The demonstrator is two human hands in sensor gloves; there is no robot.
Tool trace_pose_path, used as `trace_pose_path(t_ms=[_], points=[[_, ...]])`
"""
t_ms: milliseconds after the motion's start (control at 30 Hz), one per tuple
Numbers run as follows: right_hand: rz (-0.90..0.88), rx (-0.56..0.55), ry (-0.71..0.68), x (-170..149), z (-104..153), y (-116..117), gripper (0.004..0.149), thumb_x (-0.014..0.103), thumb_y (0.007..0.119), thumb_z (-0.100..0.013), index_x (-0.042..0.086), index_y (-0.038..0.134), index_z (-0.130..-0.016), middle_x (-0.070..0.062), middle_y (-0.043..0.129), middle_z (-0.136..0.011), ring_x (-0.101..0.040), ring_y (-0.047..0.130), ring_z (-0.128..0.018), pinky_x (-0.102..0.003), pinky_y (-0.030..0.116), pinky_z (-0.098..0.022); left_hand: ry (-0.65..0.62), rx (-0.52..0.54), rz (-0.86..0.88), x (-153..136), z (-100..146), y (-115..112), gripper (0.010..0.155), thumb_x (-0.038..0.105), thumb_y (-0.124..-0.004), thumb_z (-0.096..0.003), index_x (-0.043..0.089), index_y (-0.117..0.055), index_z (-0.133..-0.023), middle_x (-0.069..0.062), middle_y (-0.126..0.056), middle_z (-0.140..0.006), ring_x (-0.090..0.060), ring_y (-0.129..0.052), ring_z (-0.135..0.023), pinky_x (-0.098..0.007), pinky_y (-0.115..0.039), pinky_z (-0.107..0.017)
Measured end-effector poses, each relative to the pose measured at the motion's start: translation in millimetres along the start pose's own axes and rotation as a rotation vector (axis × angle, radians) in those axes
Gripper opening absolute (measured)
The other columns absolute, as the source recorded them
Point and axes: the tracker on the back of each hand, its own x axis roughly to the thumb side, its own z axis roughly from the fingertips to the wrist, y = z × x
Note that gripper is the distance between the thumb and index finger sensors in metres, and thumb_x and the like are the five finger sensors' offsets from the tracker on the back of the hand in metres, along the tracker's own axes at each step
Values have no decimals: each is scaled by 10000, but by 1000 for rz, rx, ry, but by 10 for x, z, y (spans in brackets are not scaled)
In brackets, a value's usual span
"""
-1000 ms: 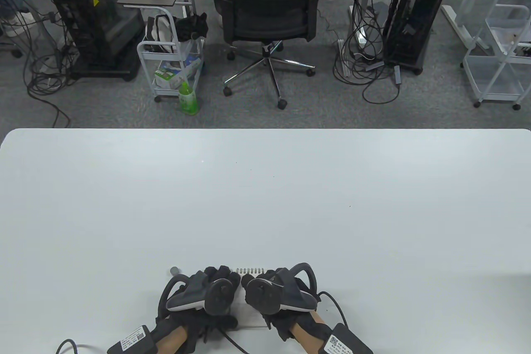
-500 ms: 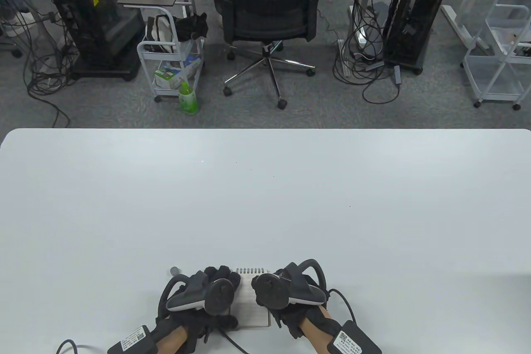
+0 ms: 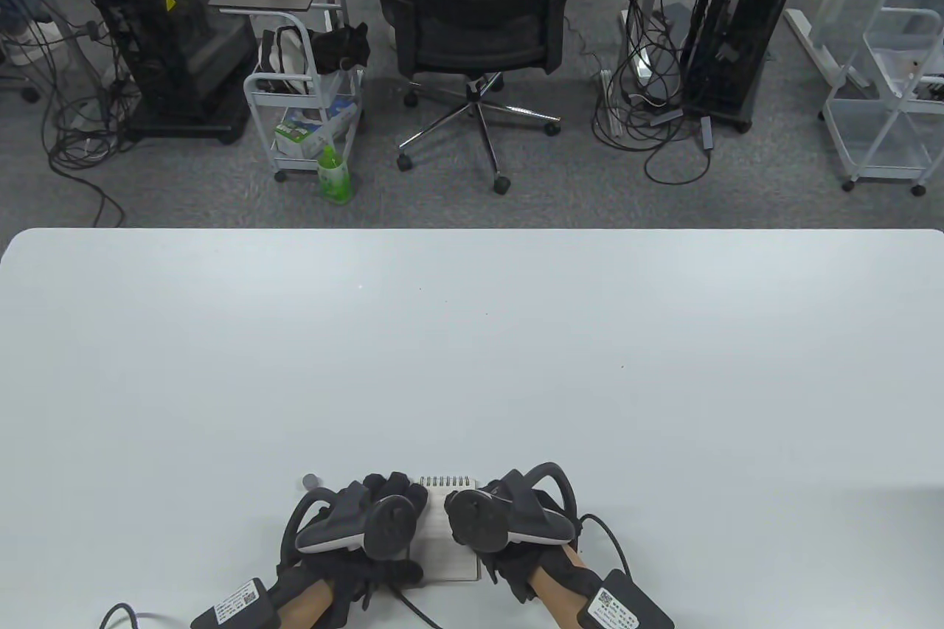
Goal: Stamp flower pattern stamp onto notebook
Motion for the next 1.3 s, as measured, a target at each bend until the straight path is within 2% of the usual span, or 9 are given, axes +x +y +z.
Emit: trace_pose_path(t_ms=[233,600,1300], points=[[-8,7,5,12,-7,7,471,307,910,-362,122,885,-794,-154,1025,-551,-330,1090,-435,-498,869,-389,0,0,0,0,0,0,961,652,-692,-322,156,-345,-1068,-180,-302,-1122,-497,-361,-989,-647,-440,-669],[-50,76,0,26,-46,48,447,270,903,-367,118,885,-788,-183,1016,-577,-349,1101,-467,-496,901,-412,0,0,0,0,0,0,962,652,-691,-320,156,-344,-1068,-181,-302,-1121,-497,-361,-989,-647,-442,-668],[-55,49,-10,18,-41,77,434,276,889,-376,140,885,-788,-178,1018,-570,-329,1108,-466,-488,909,-414,2,-7,1,-11,13,-7,962,653,-688,-322,158,-336,-1069,-179,-293,-1122,-495,-351,-991,-646,-437,-670]])
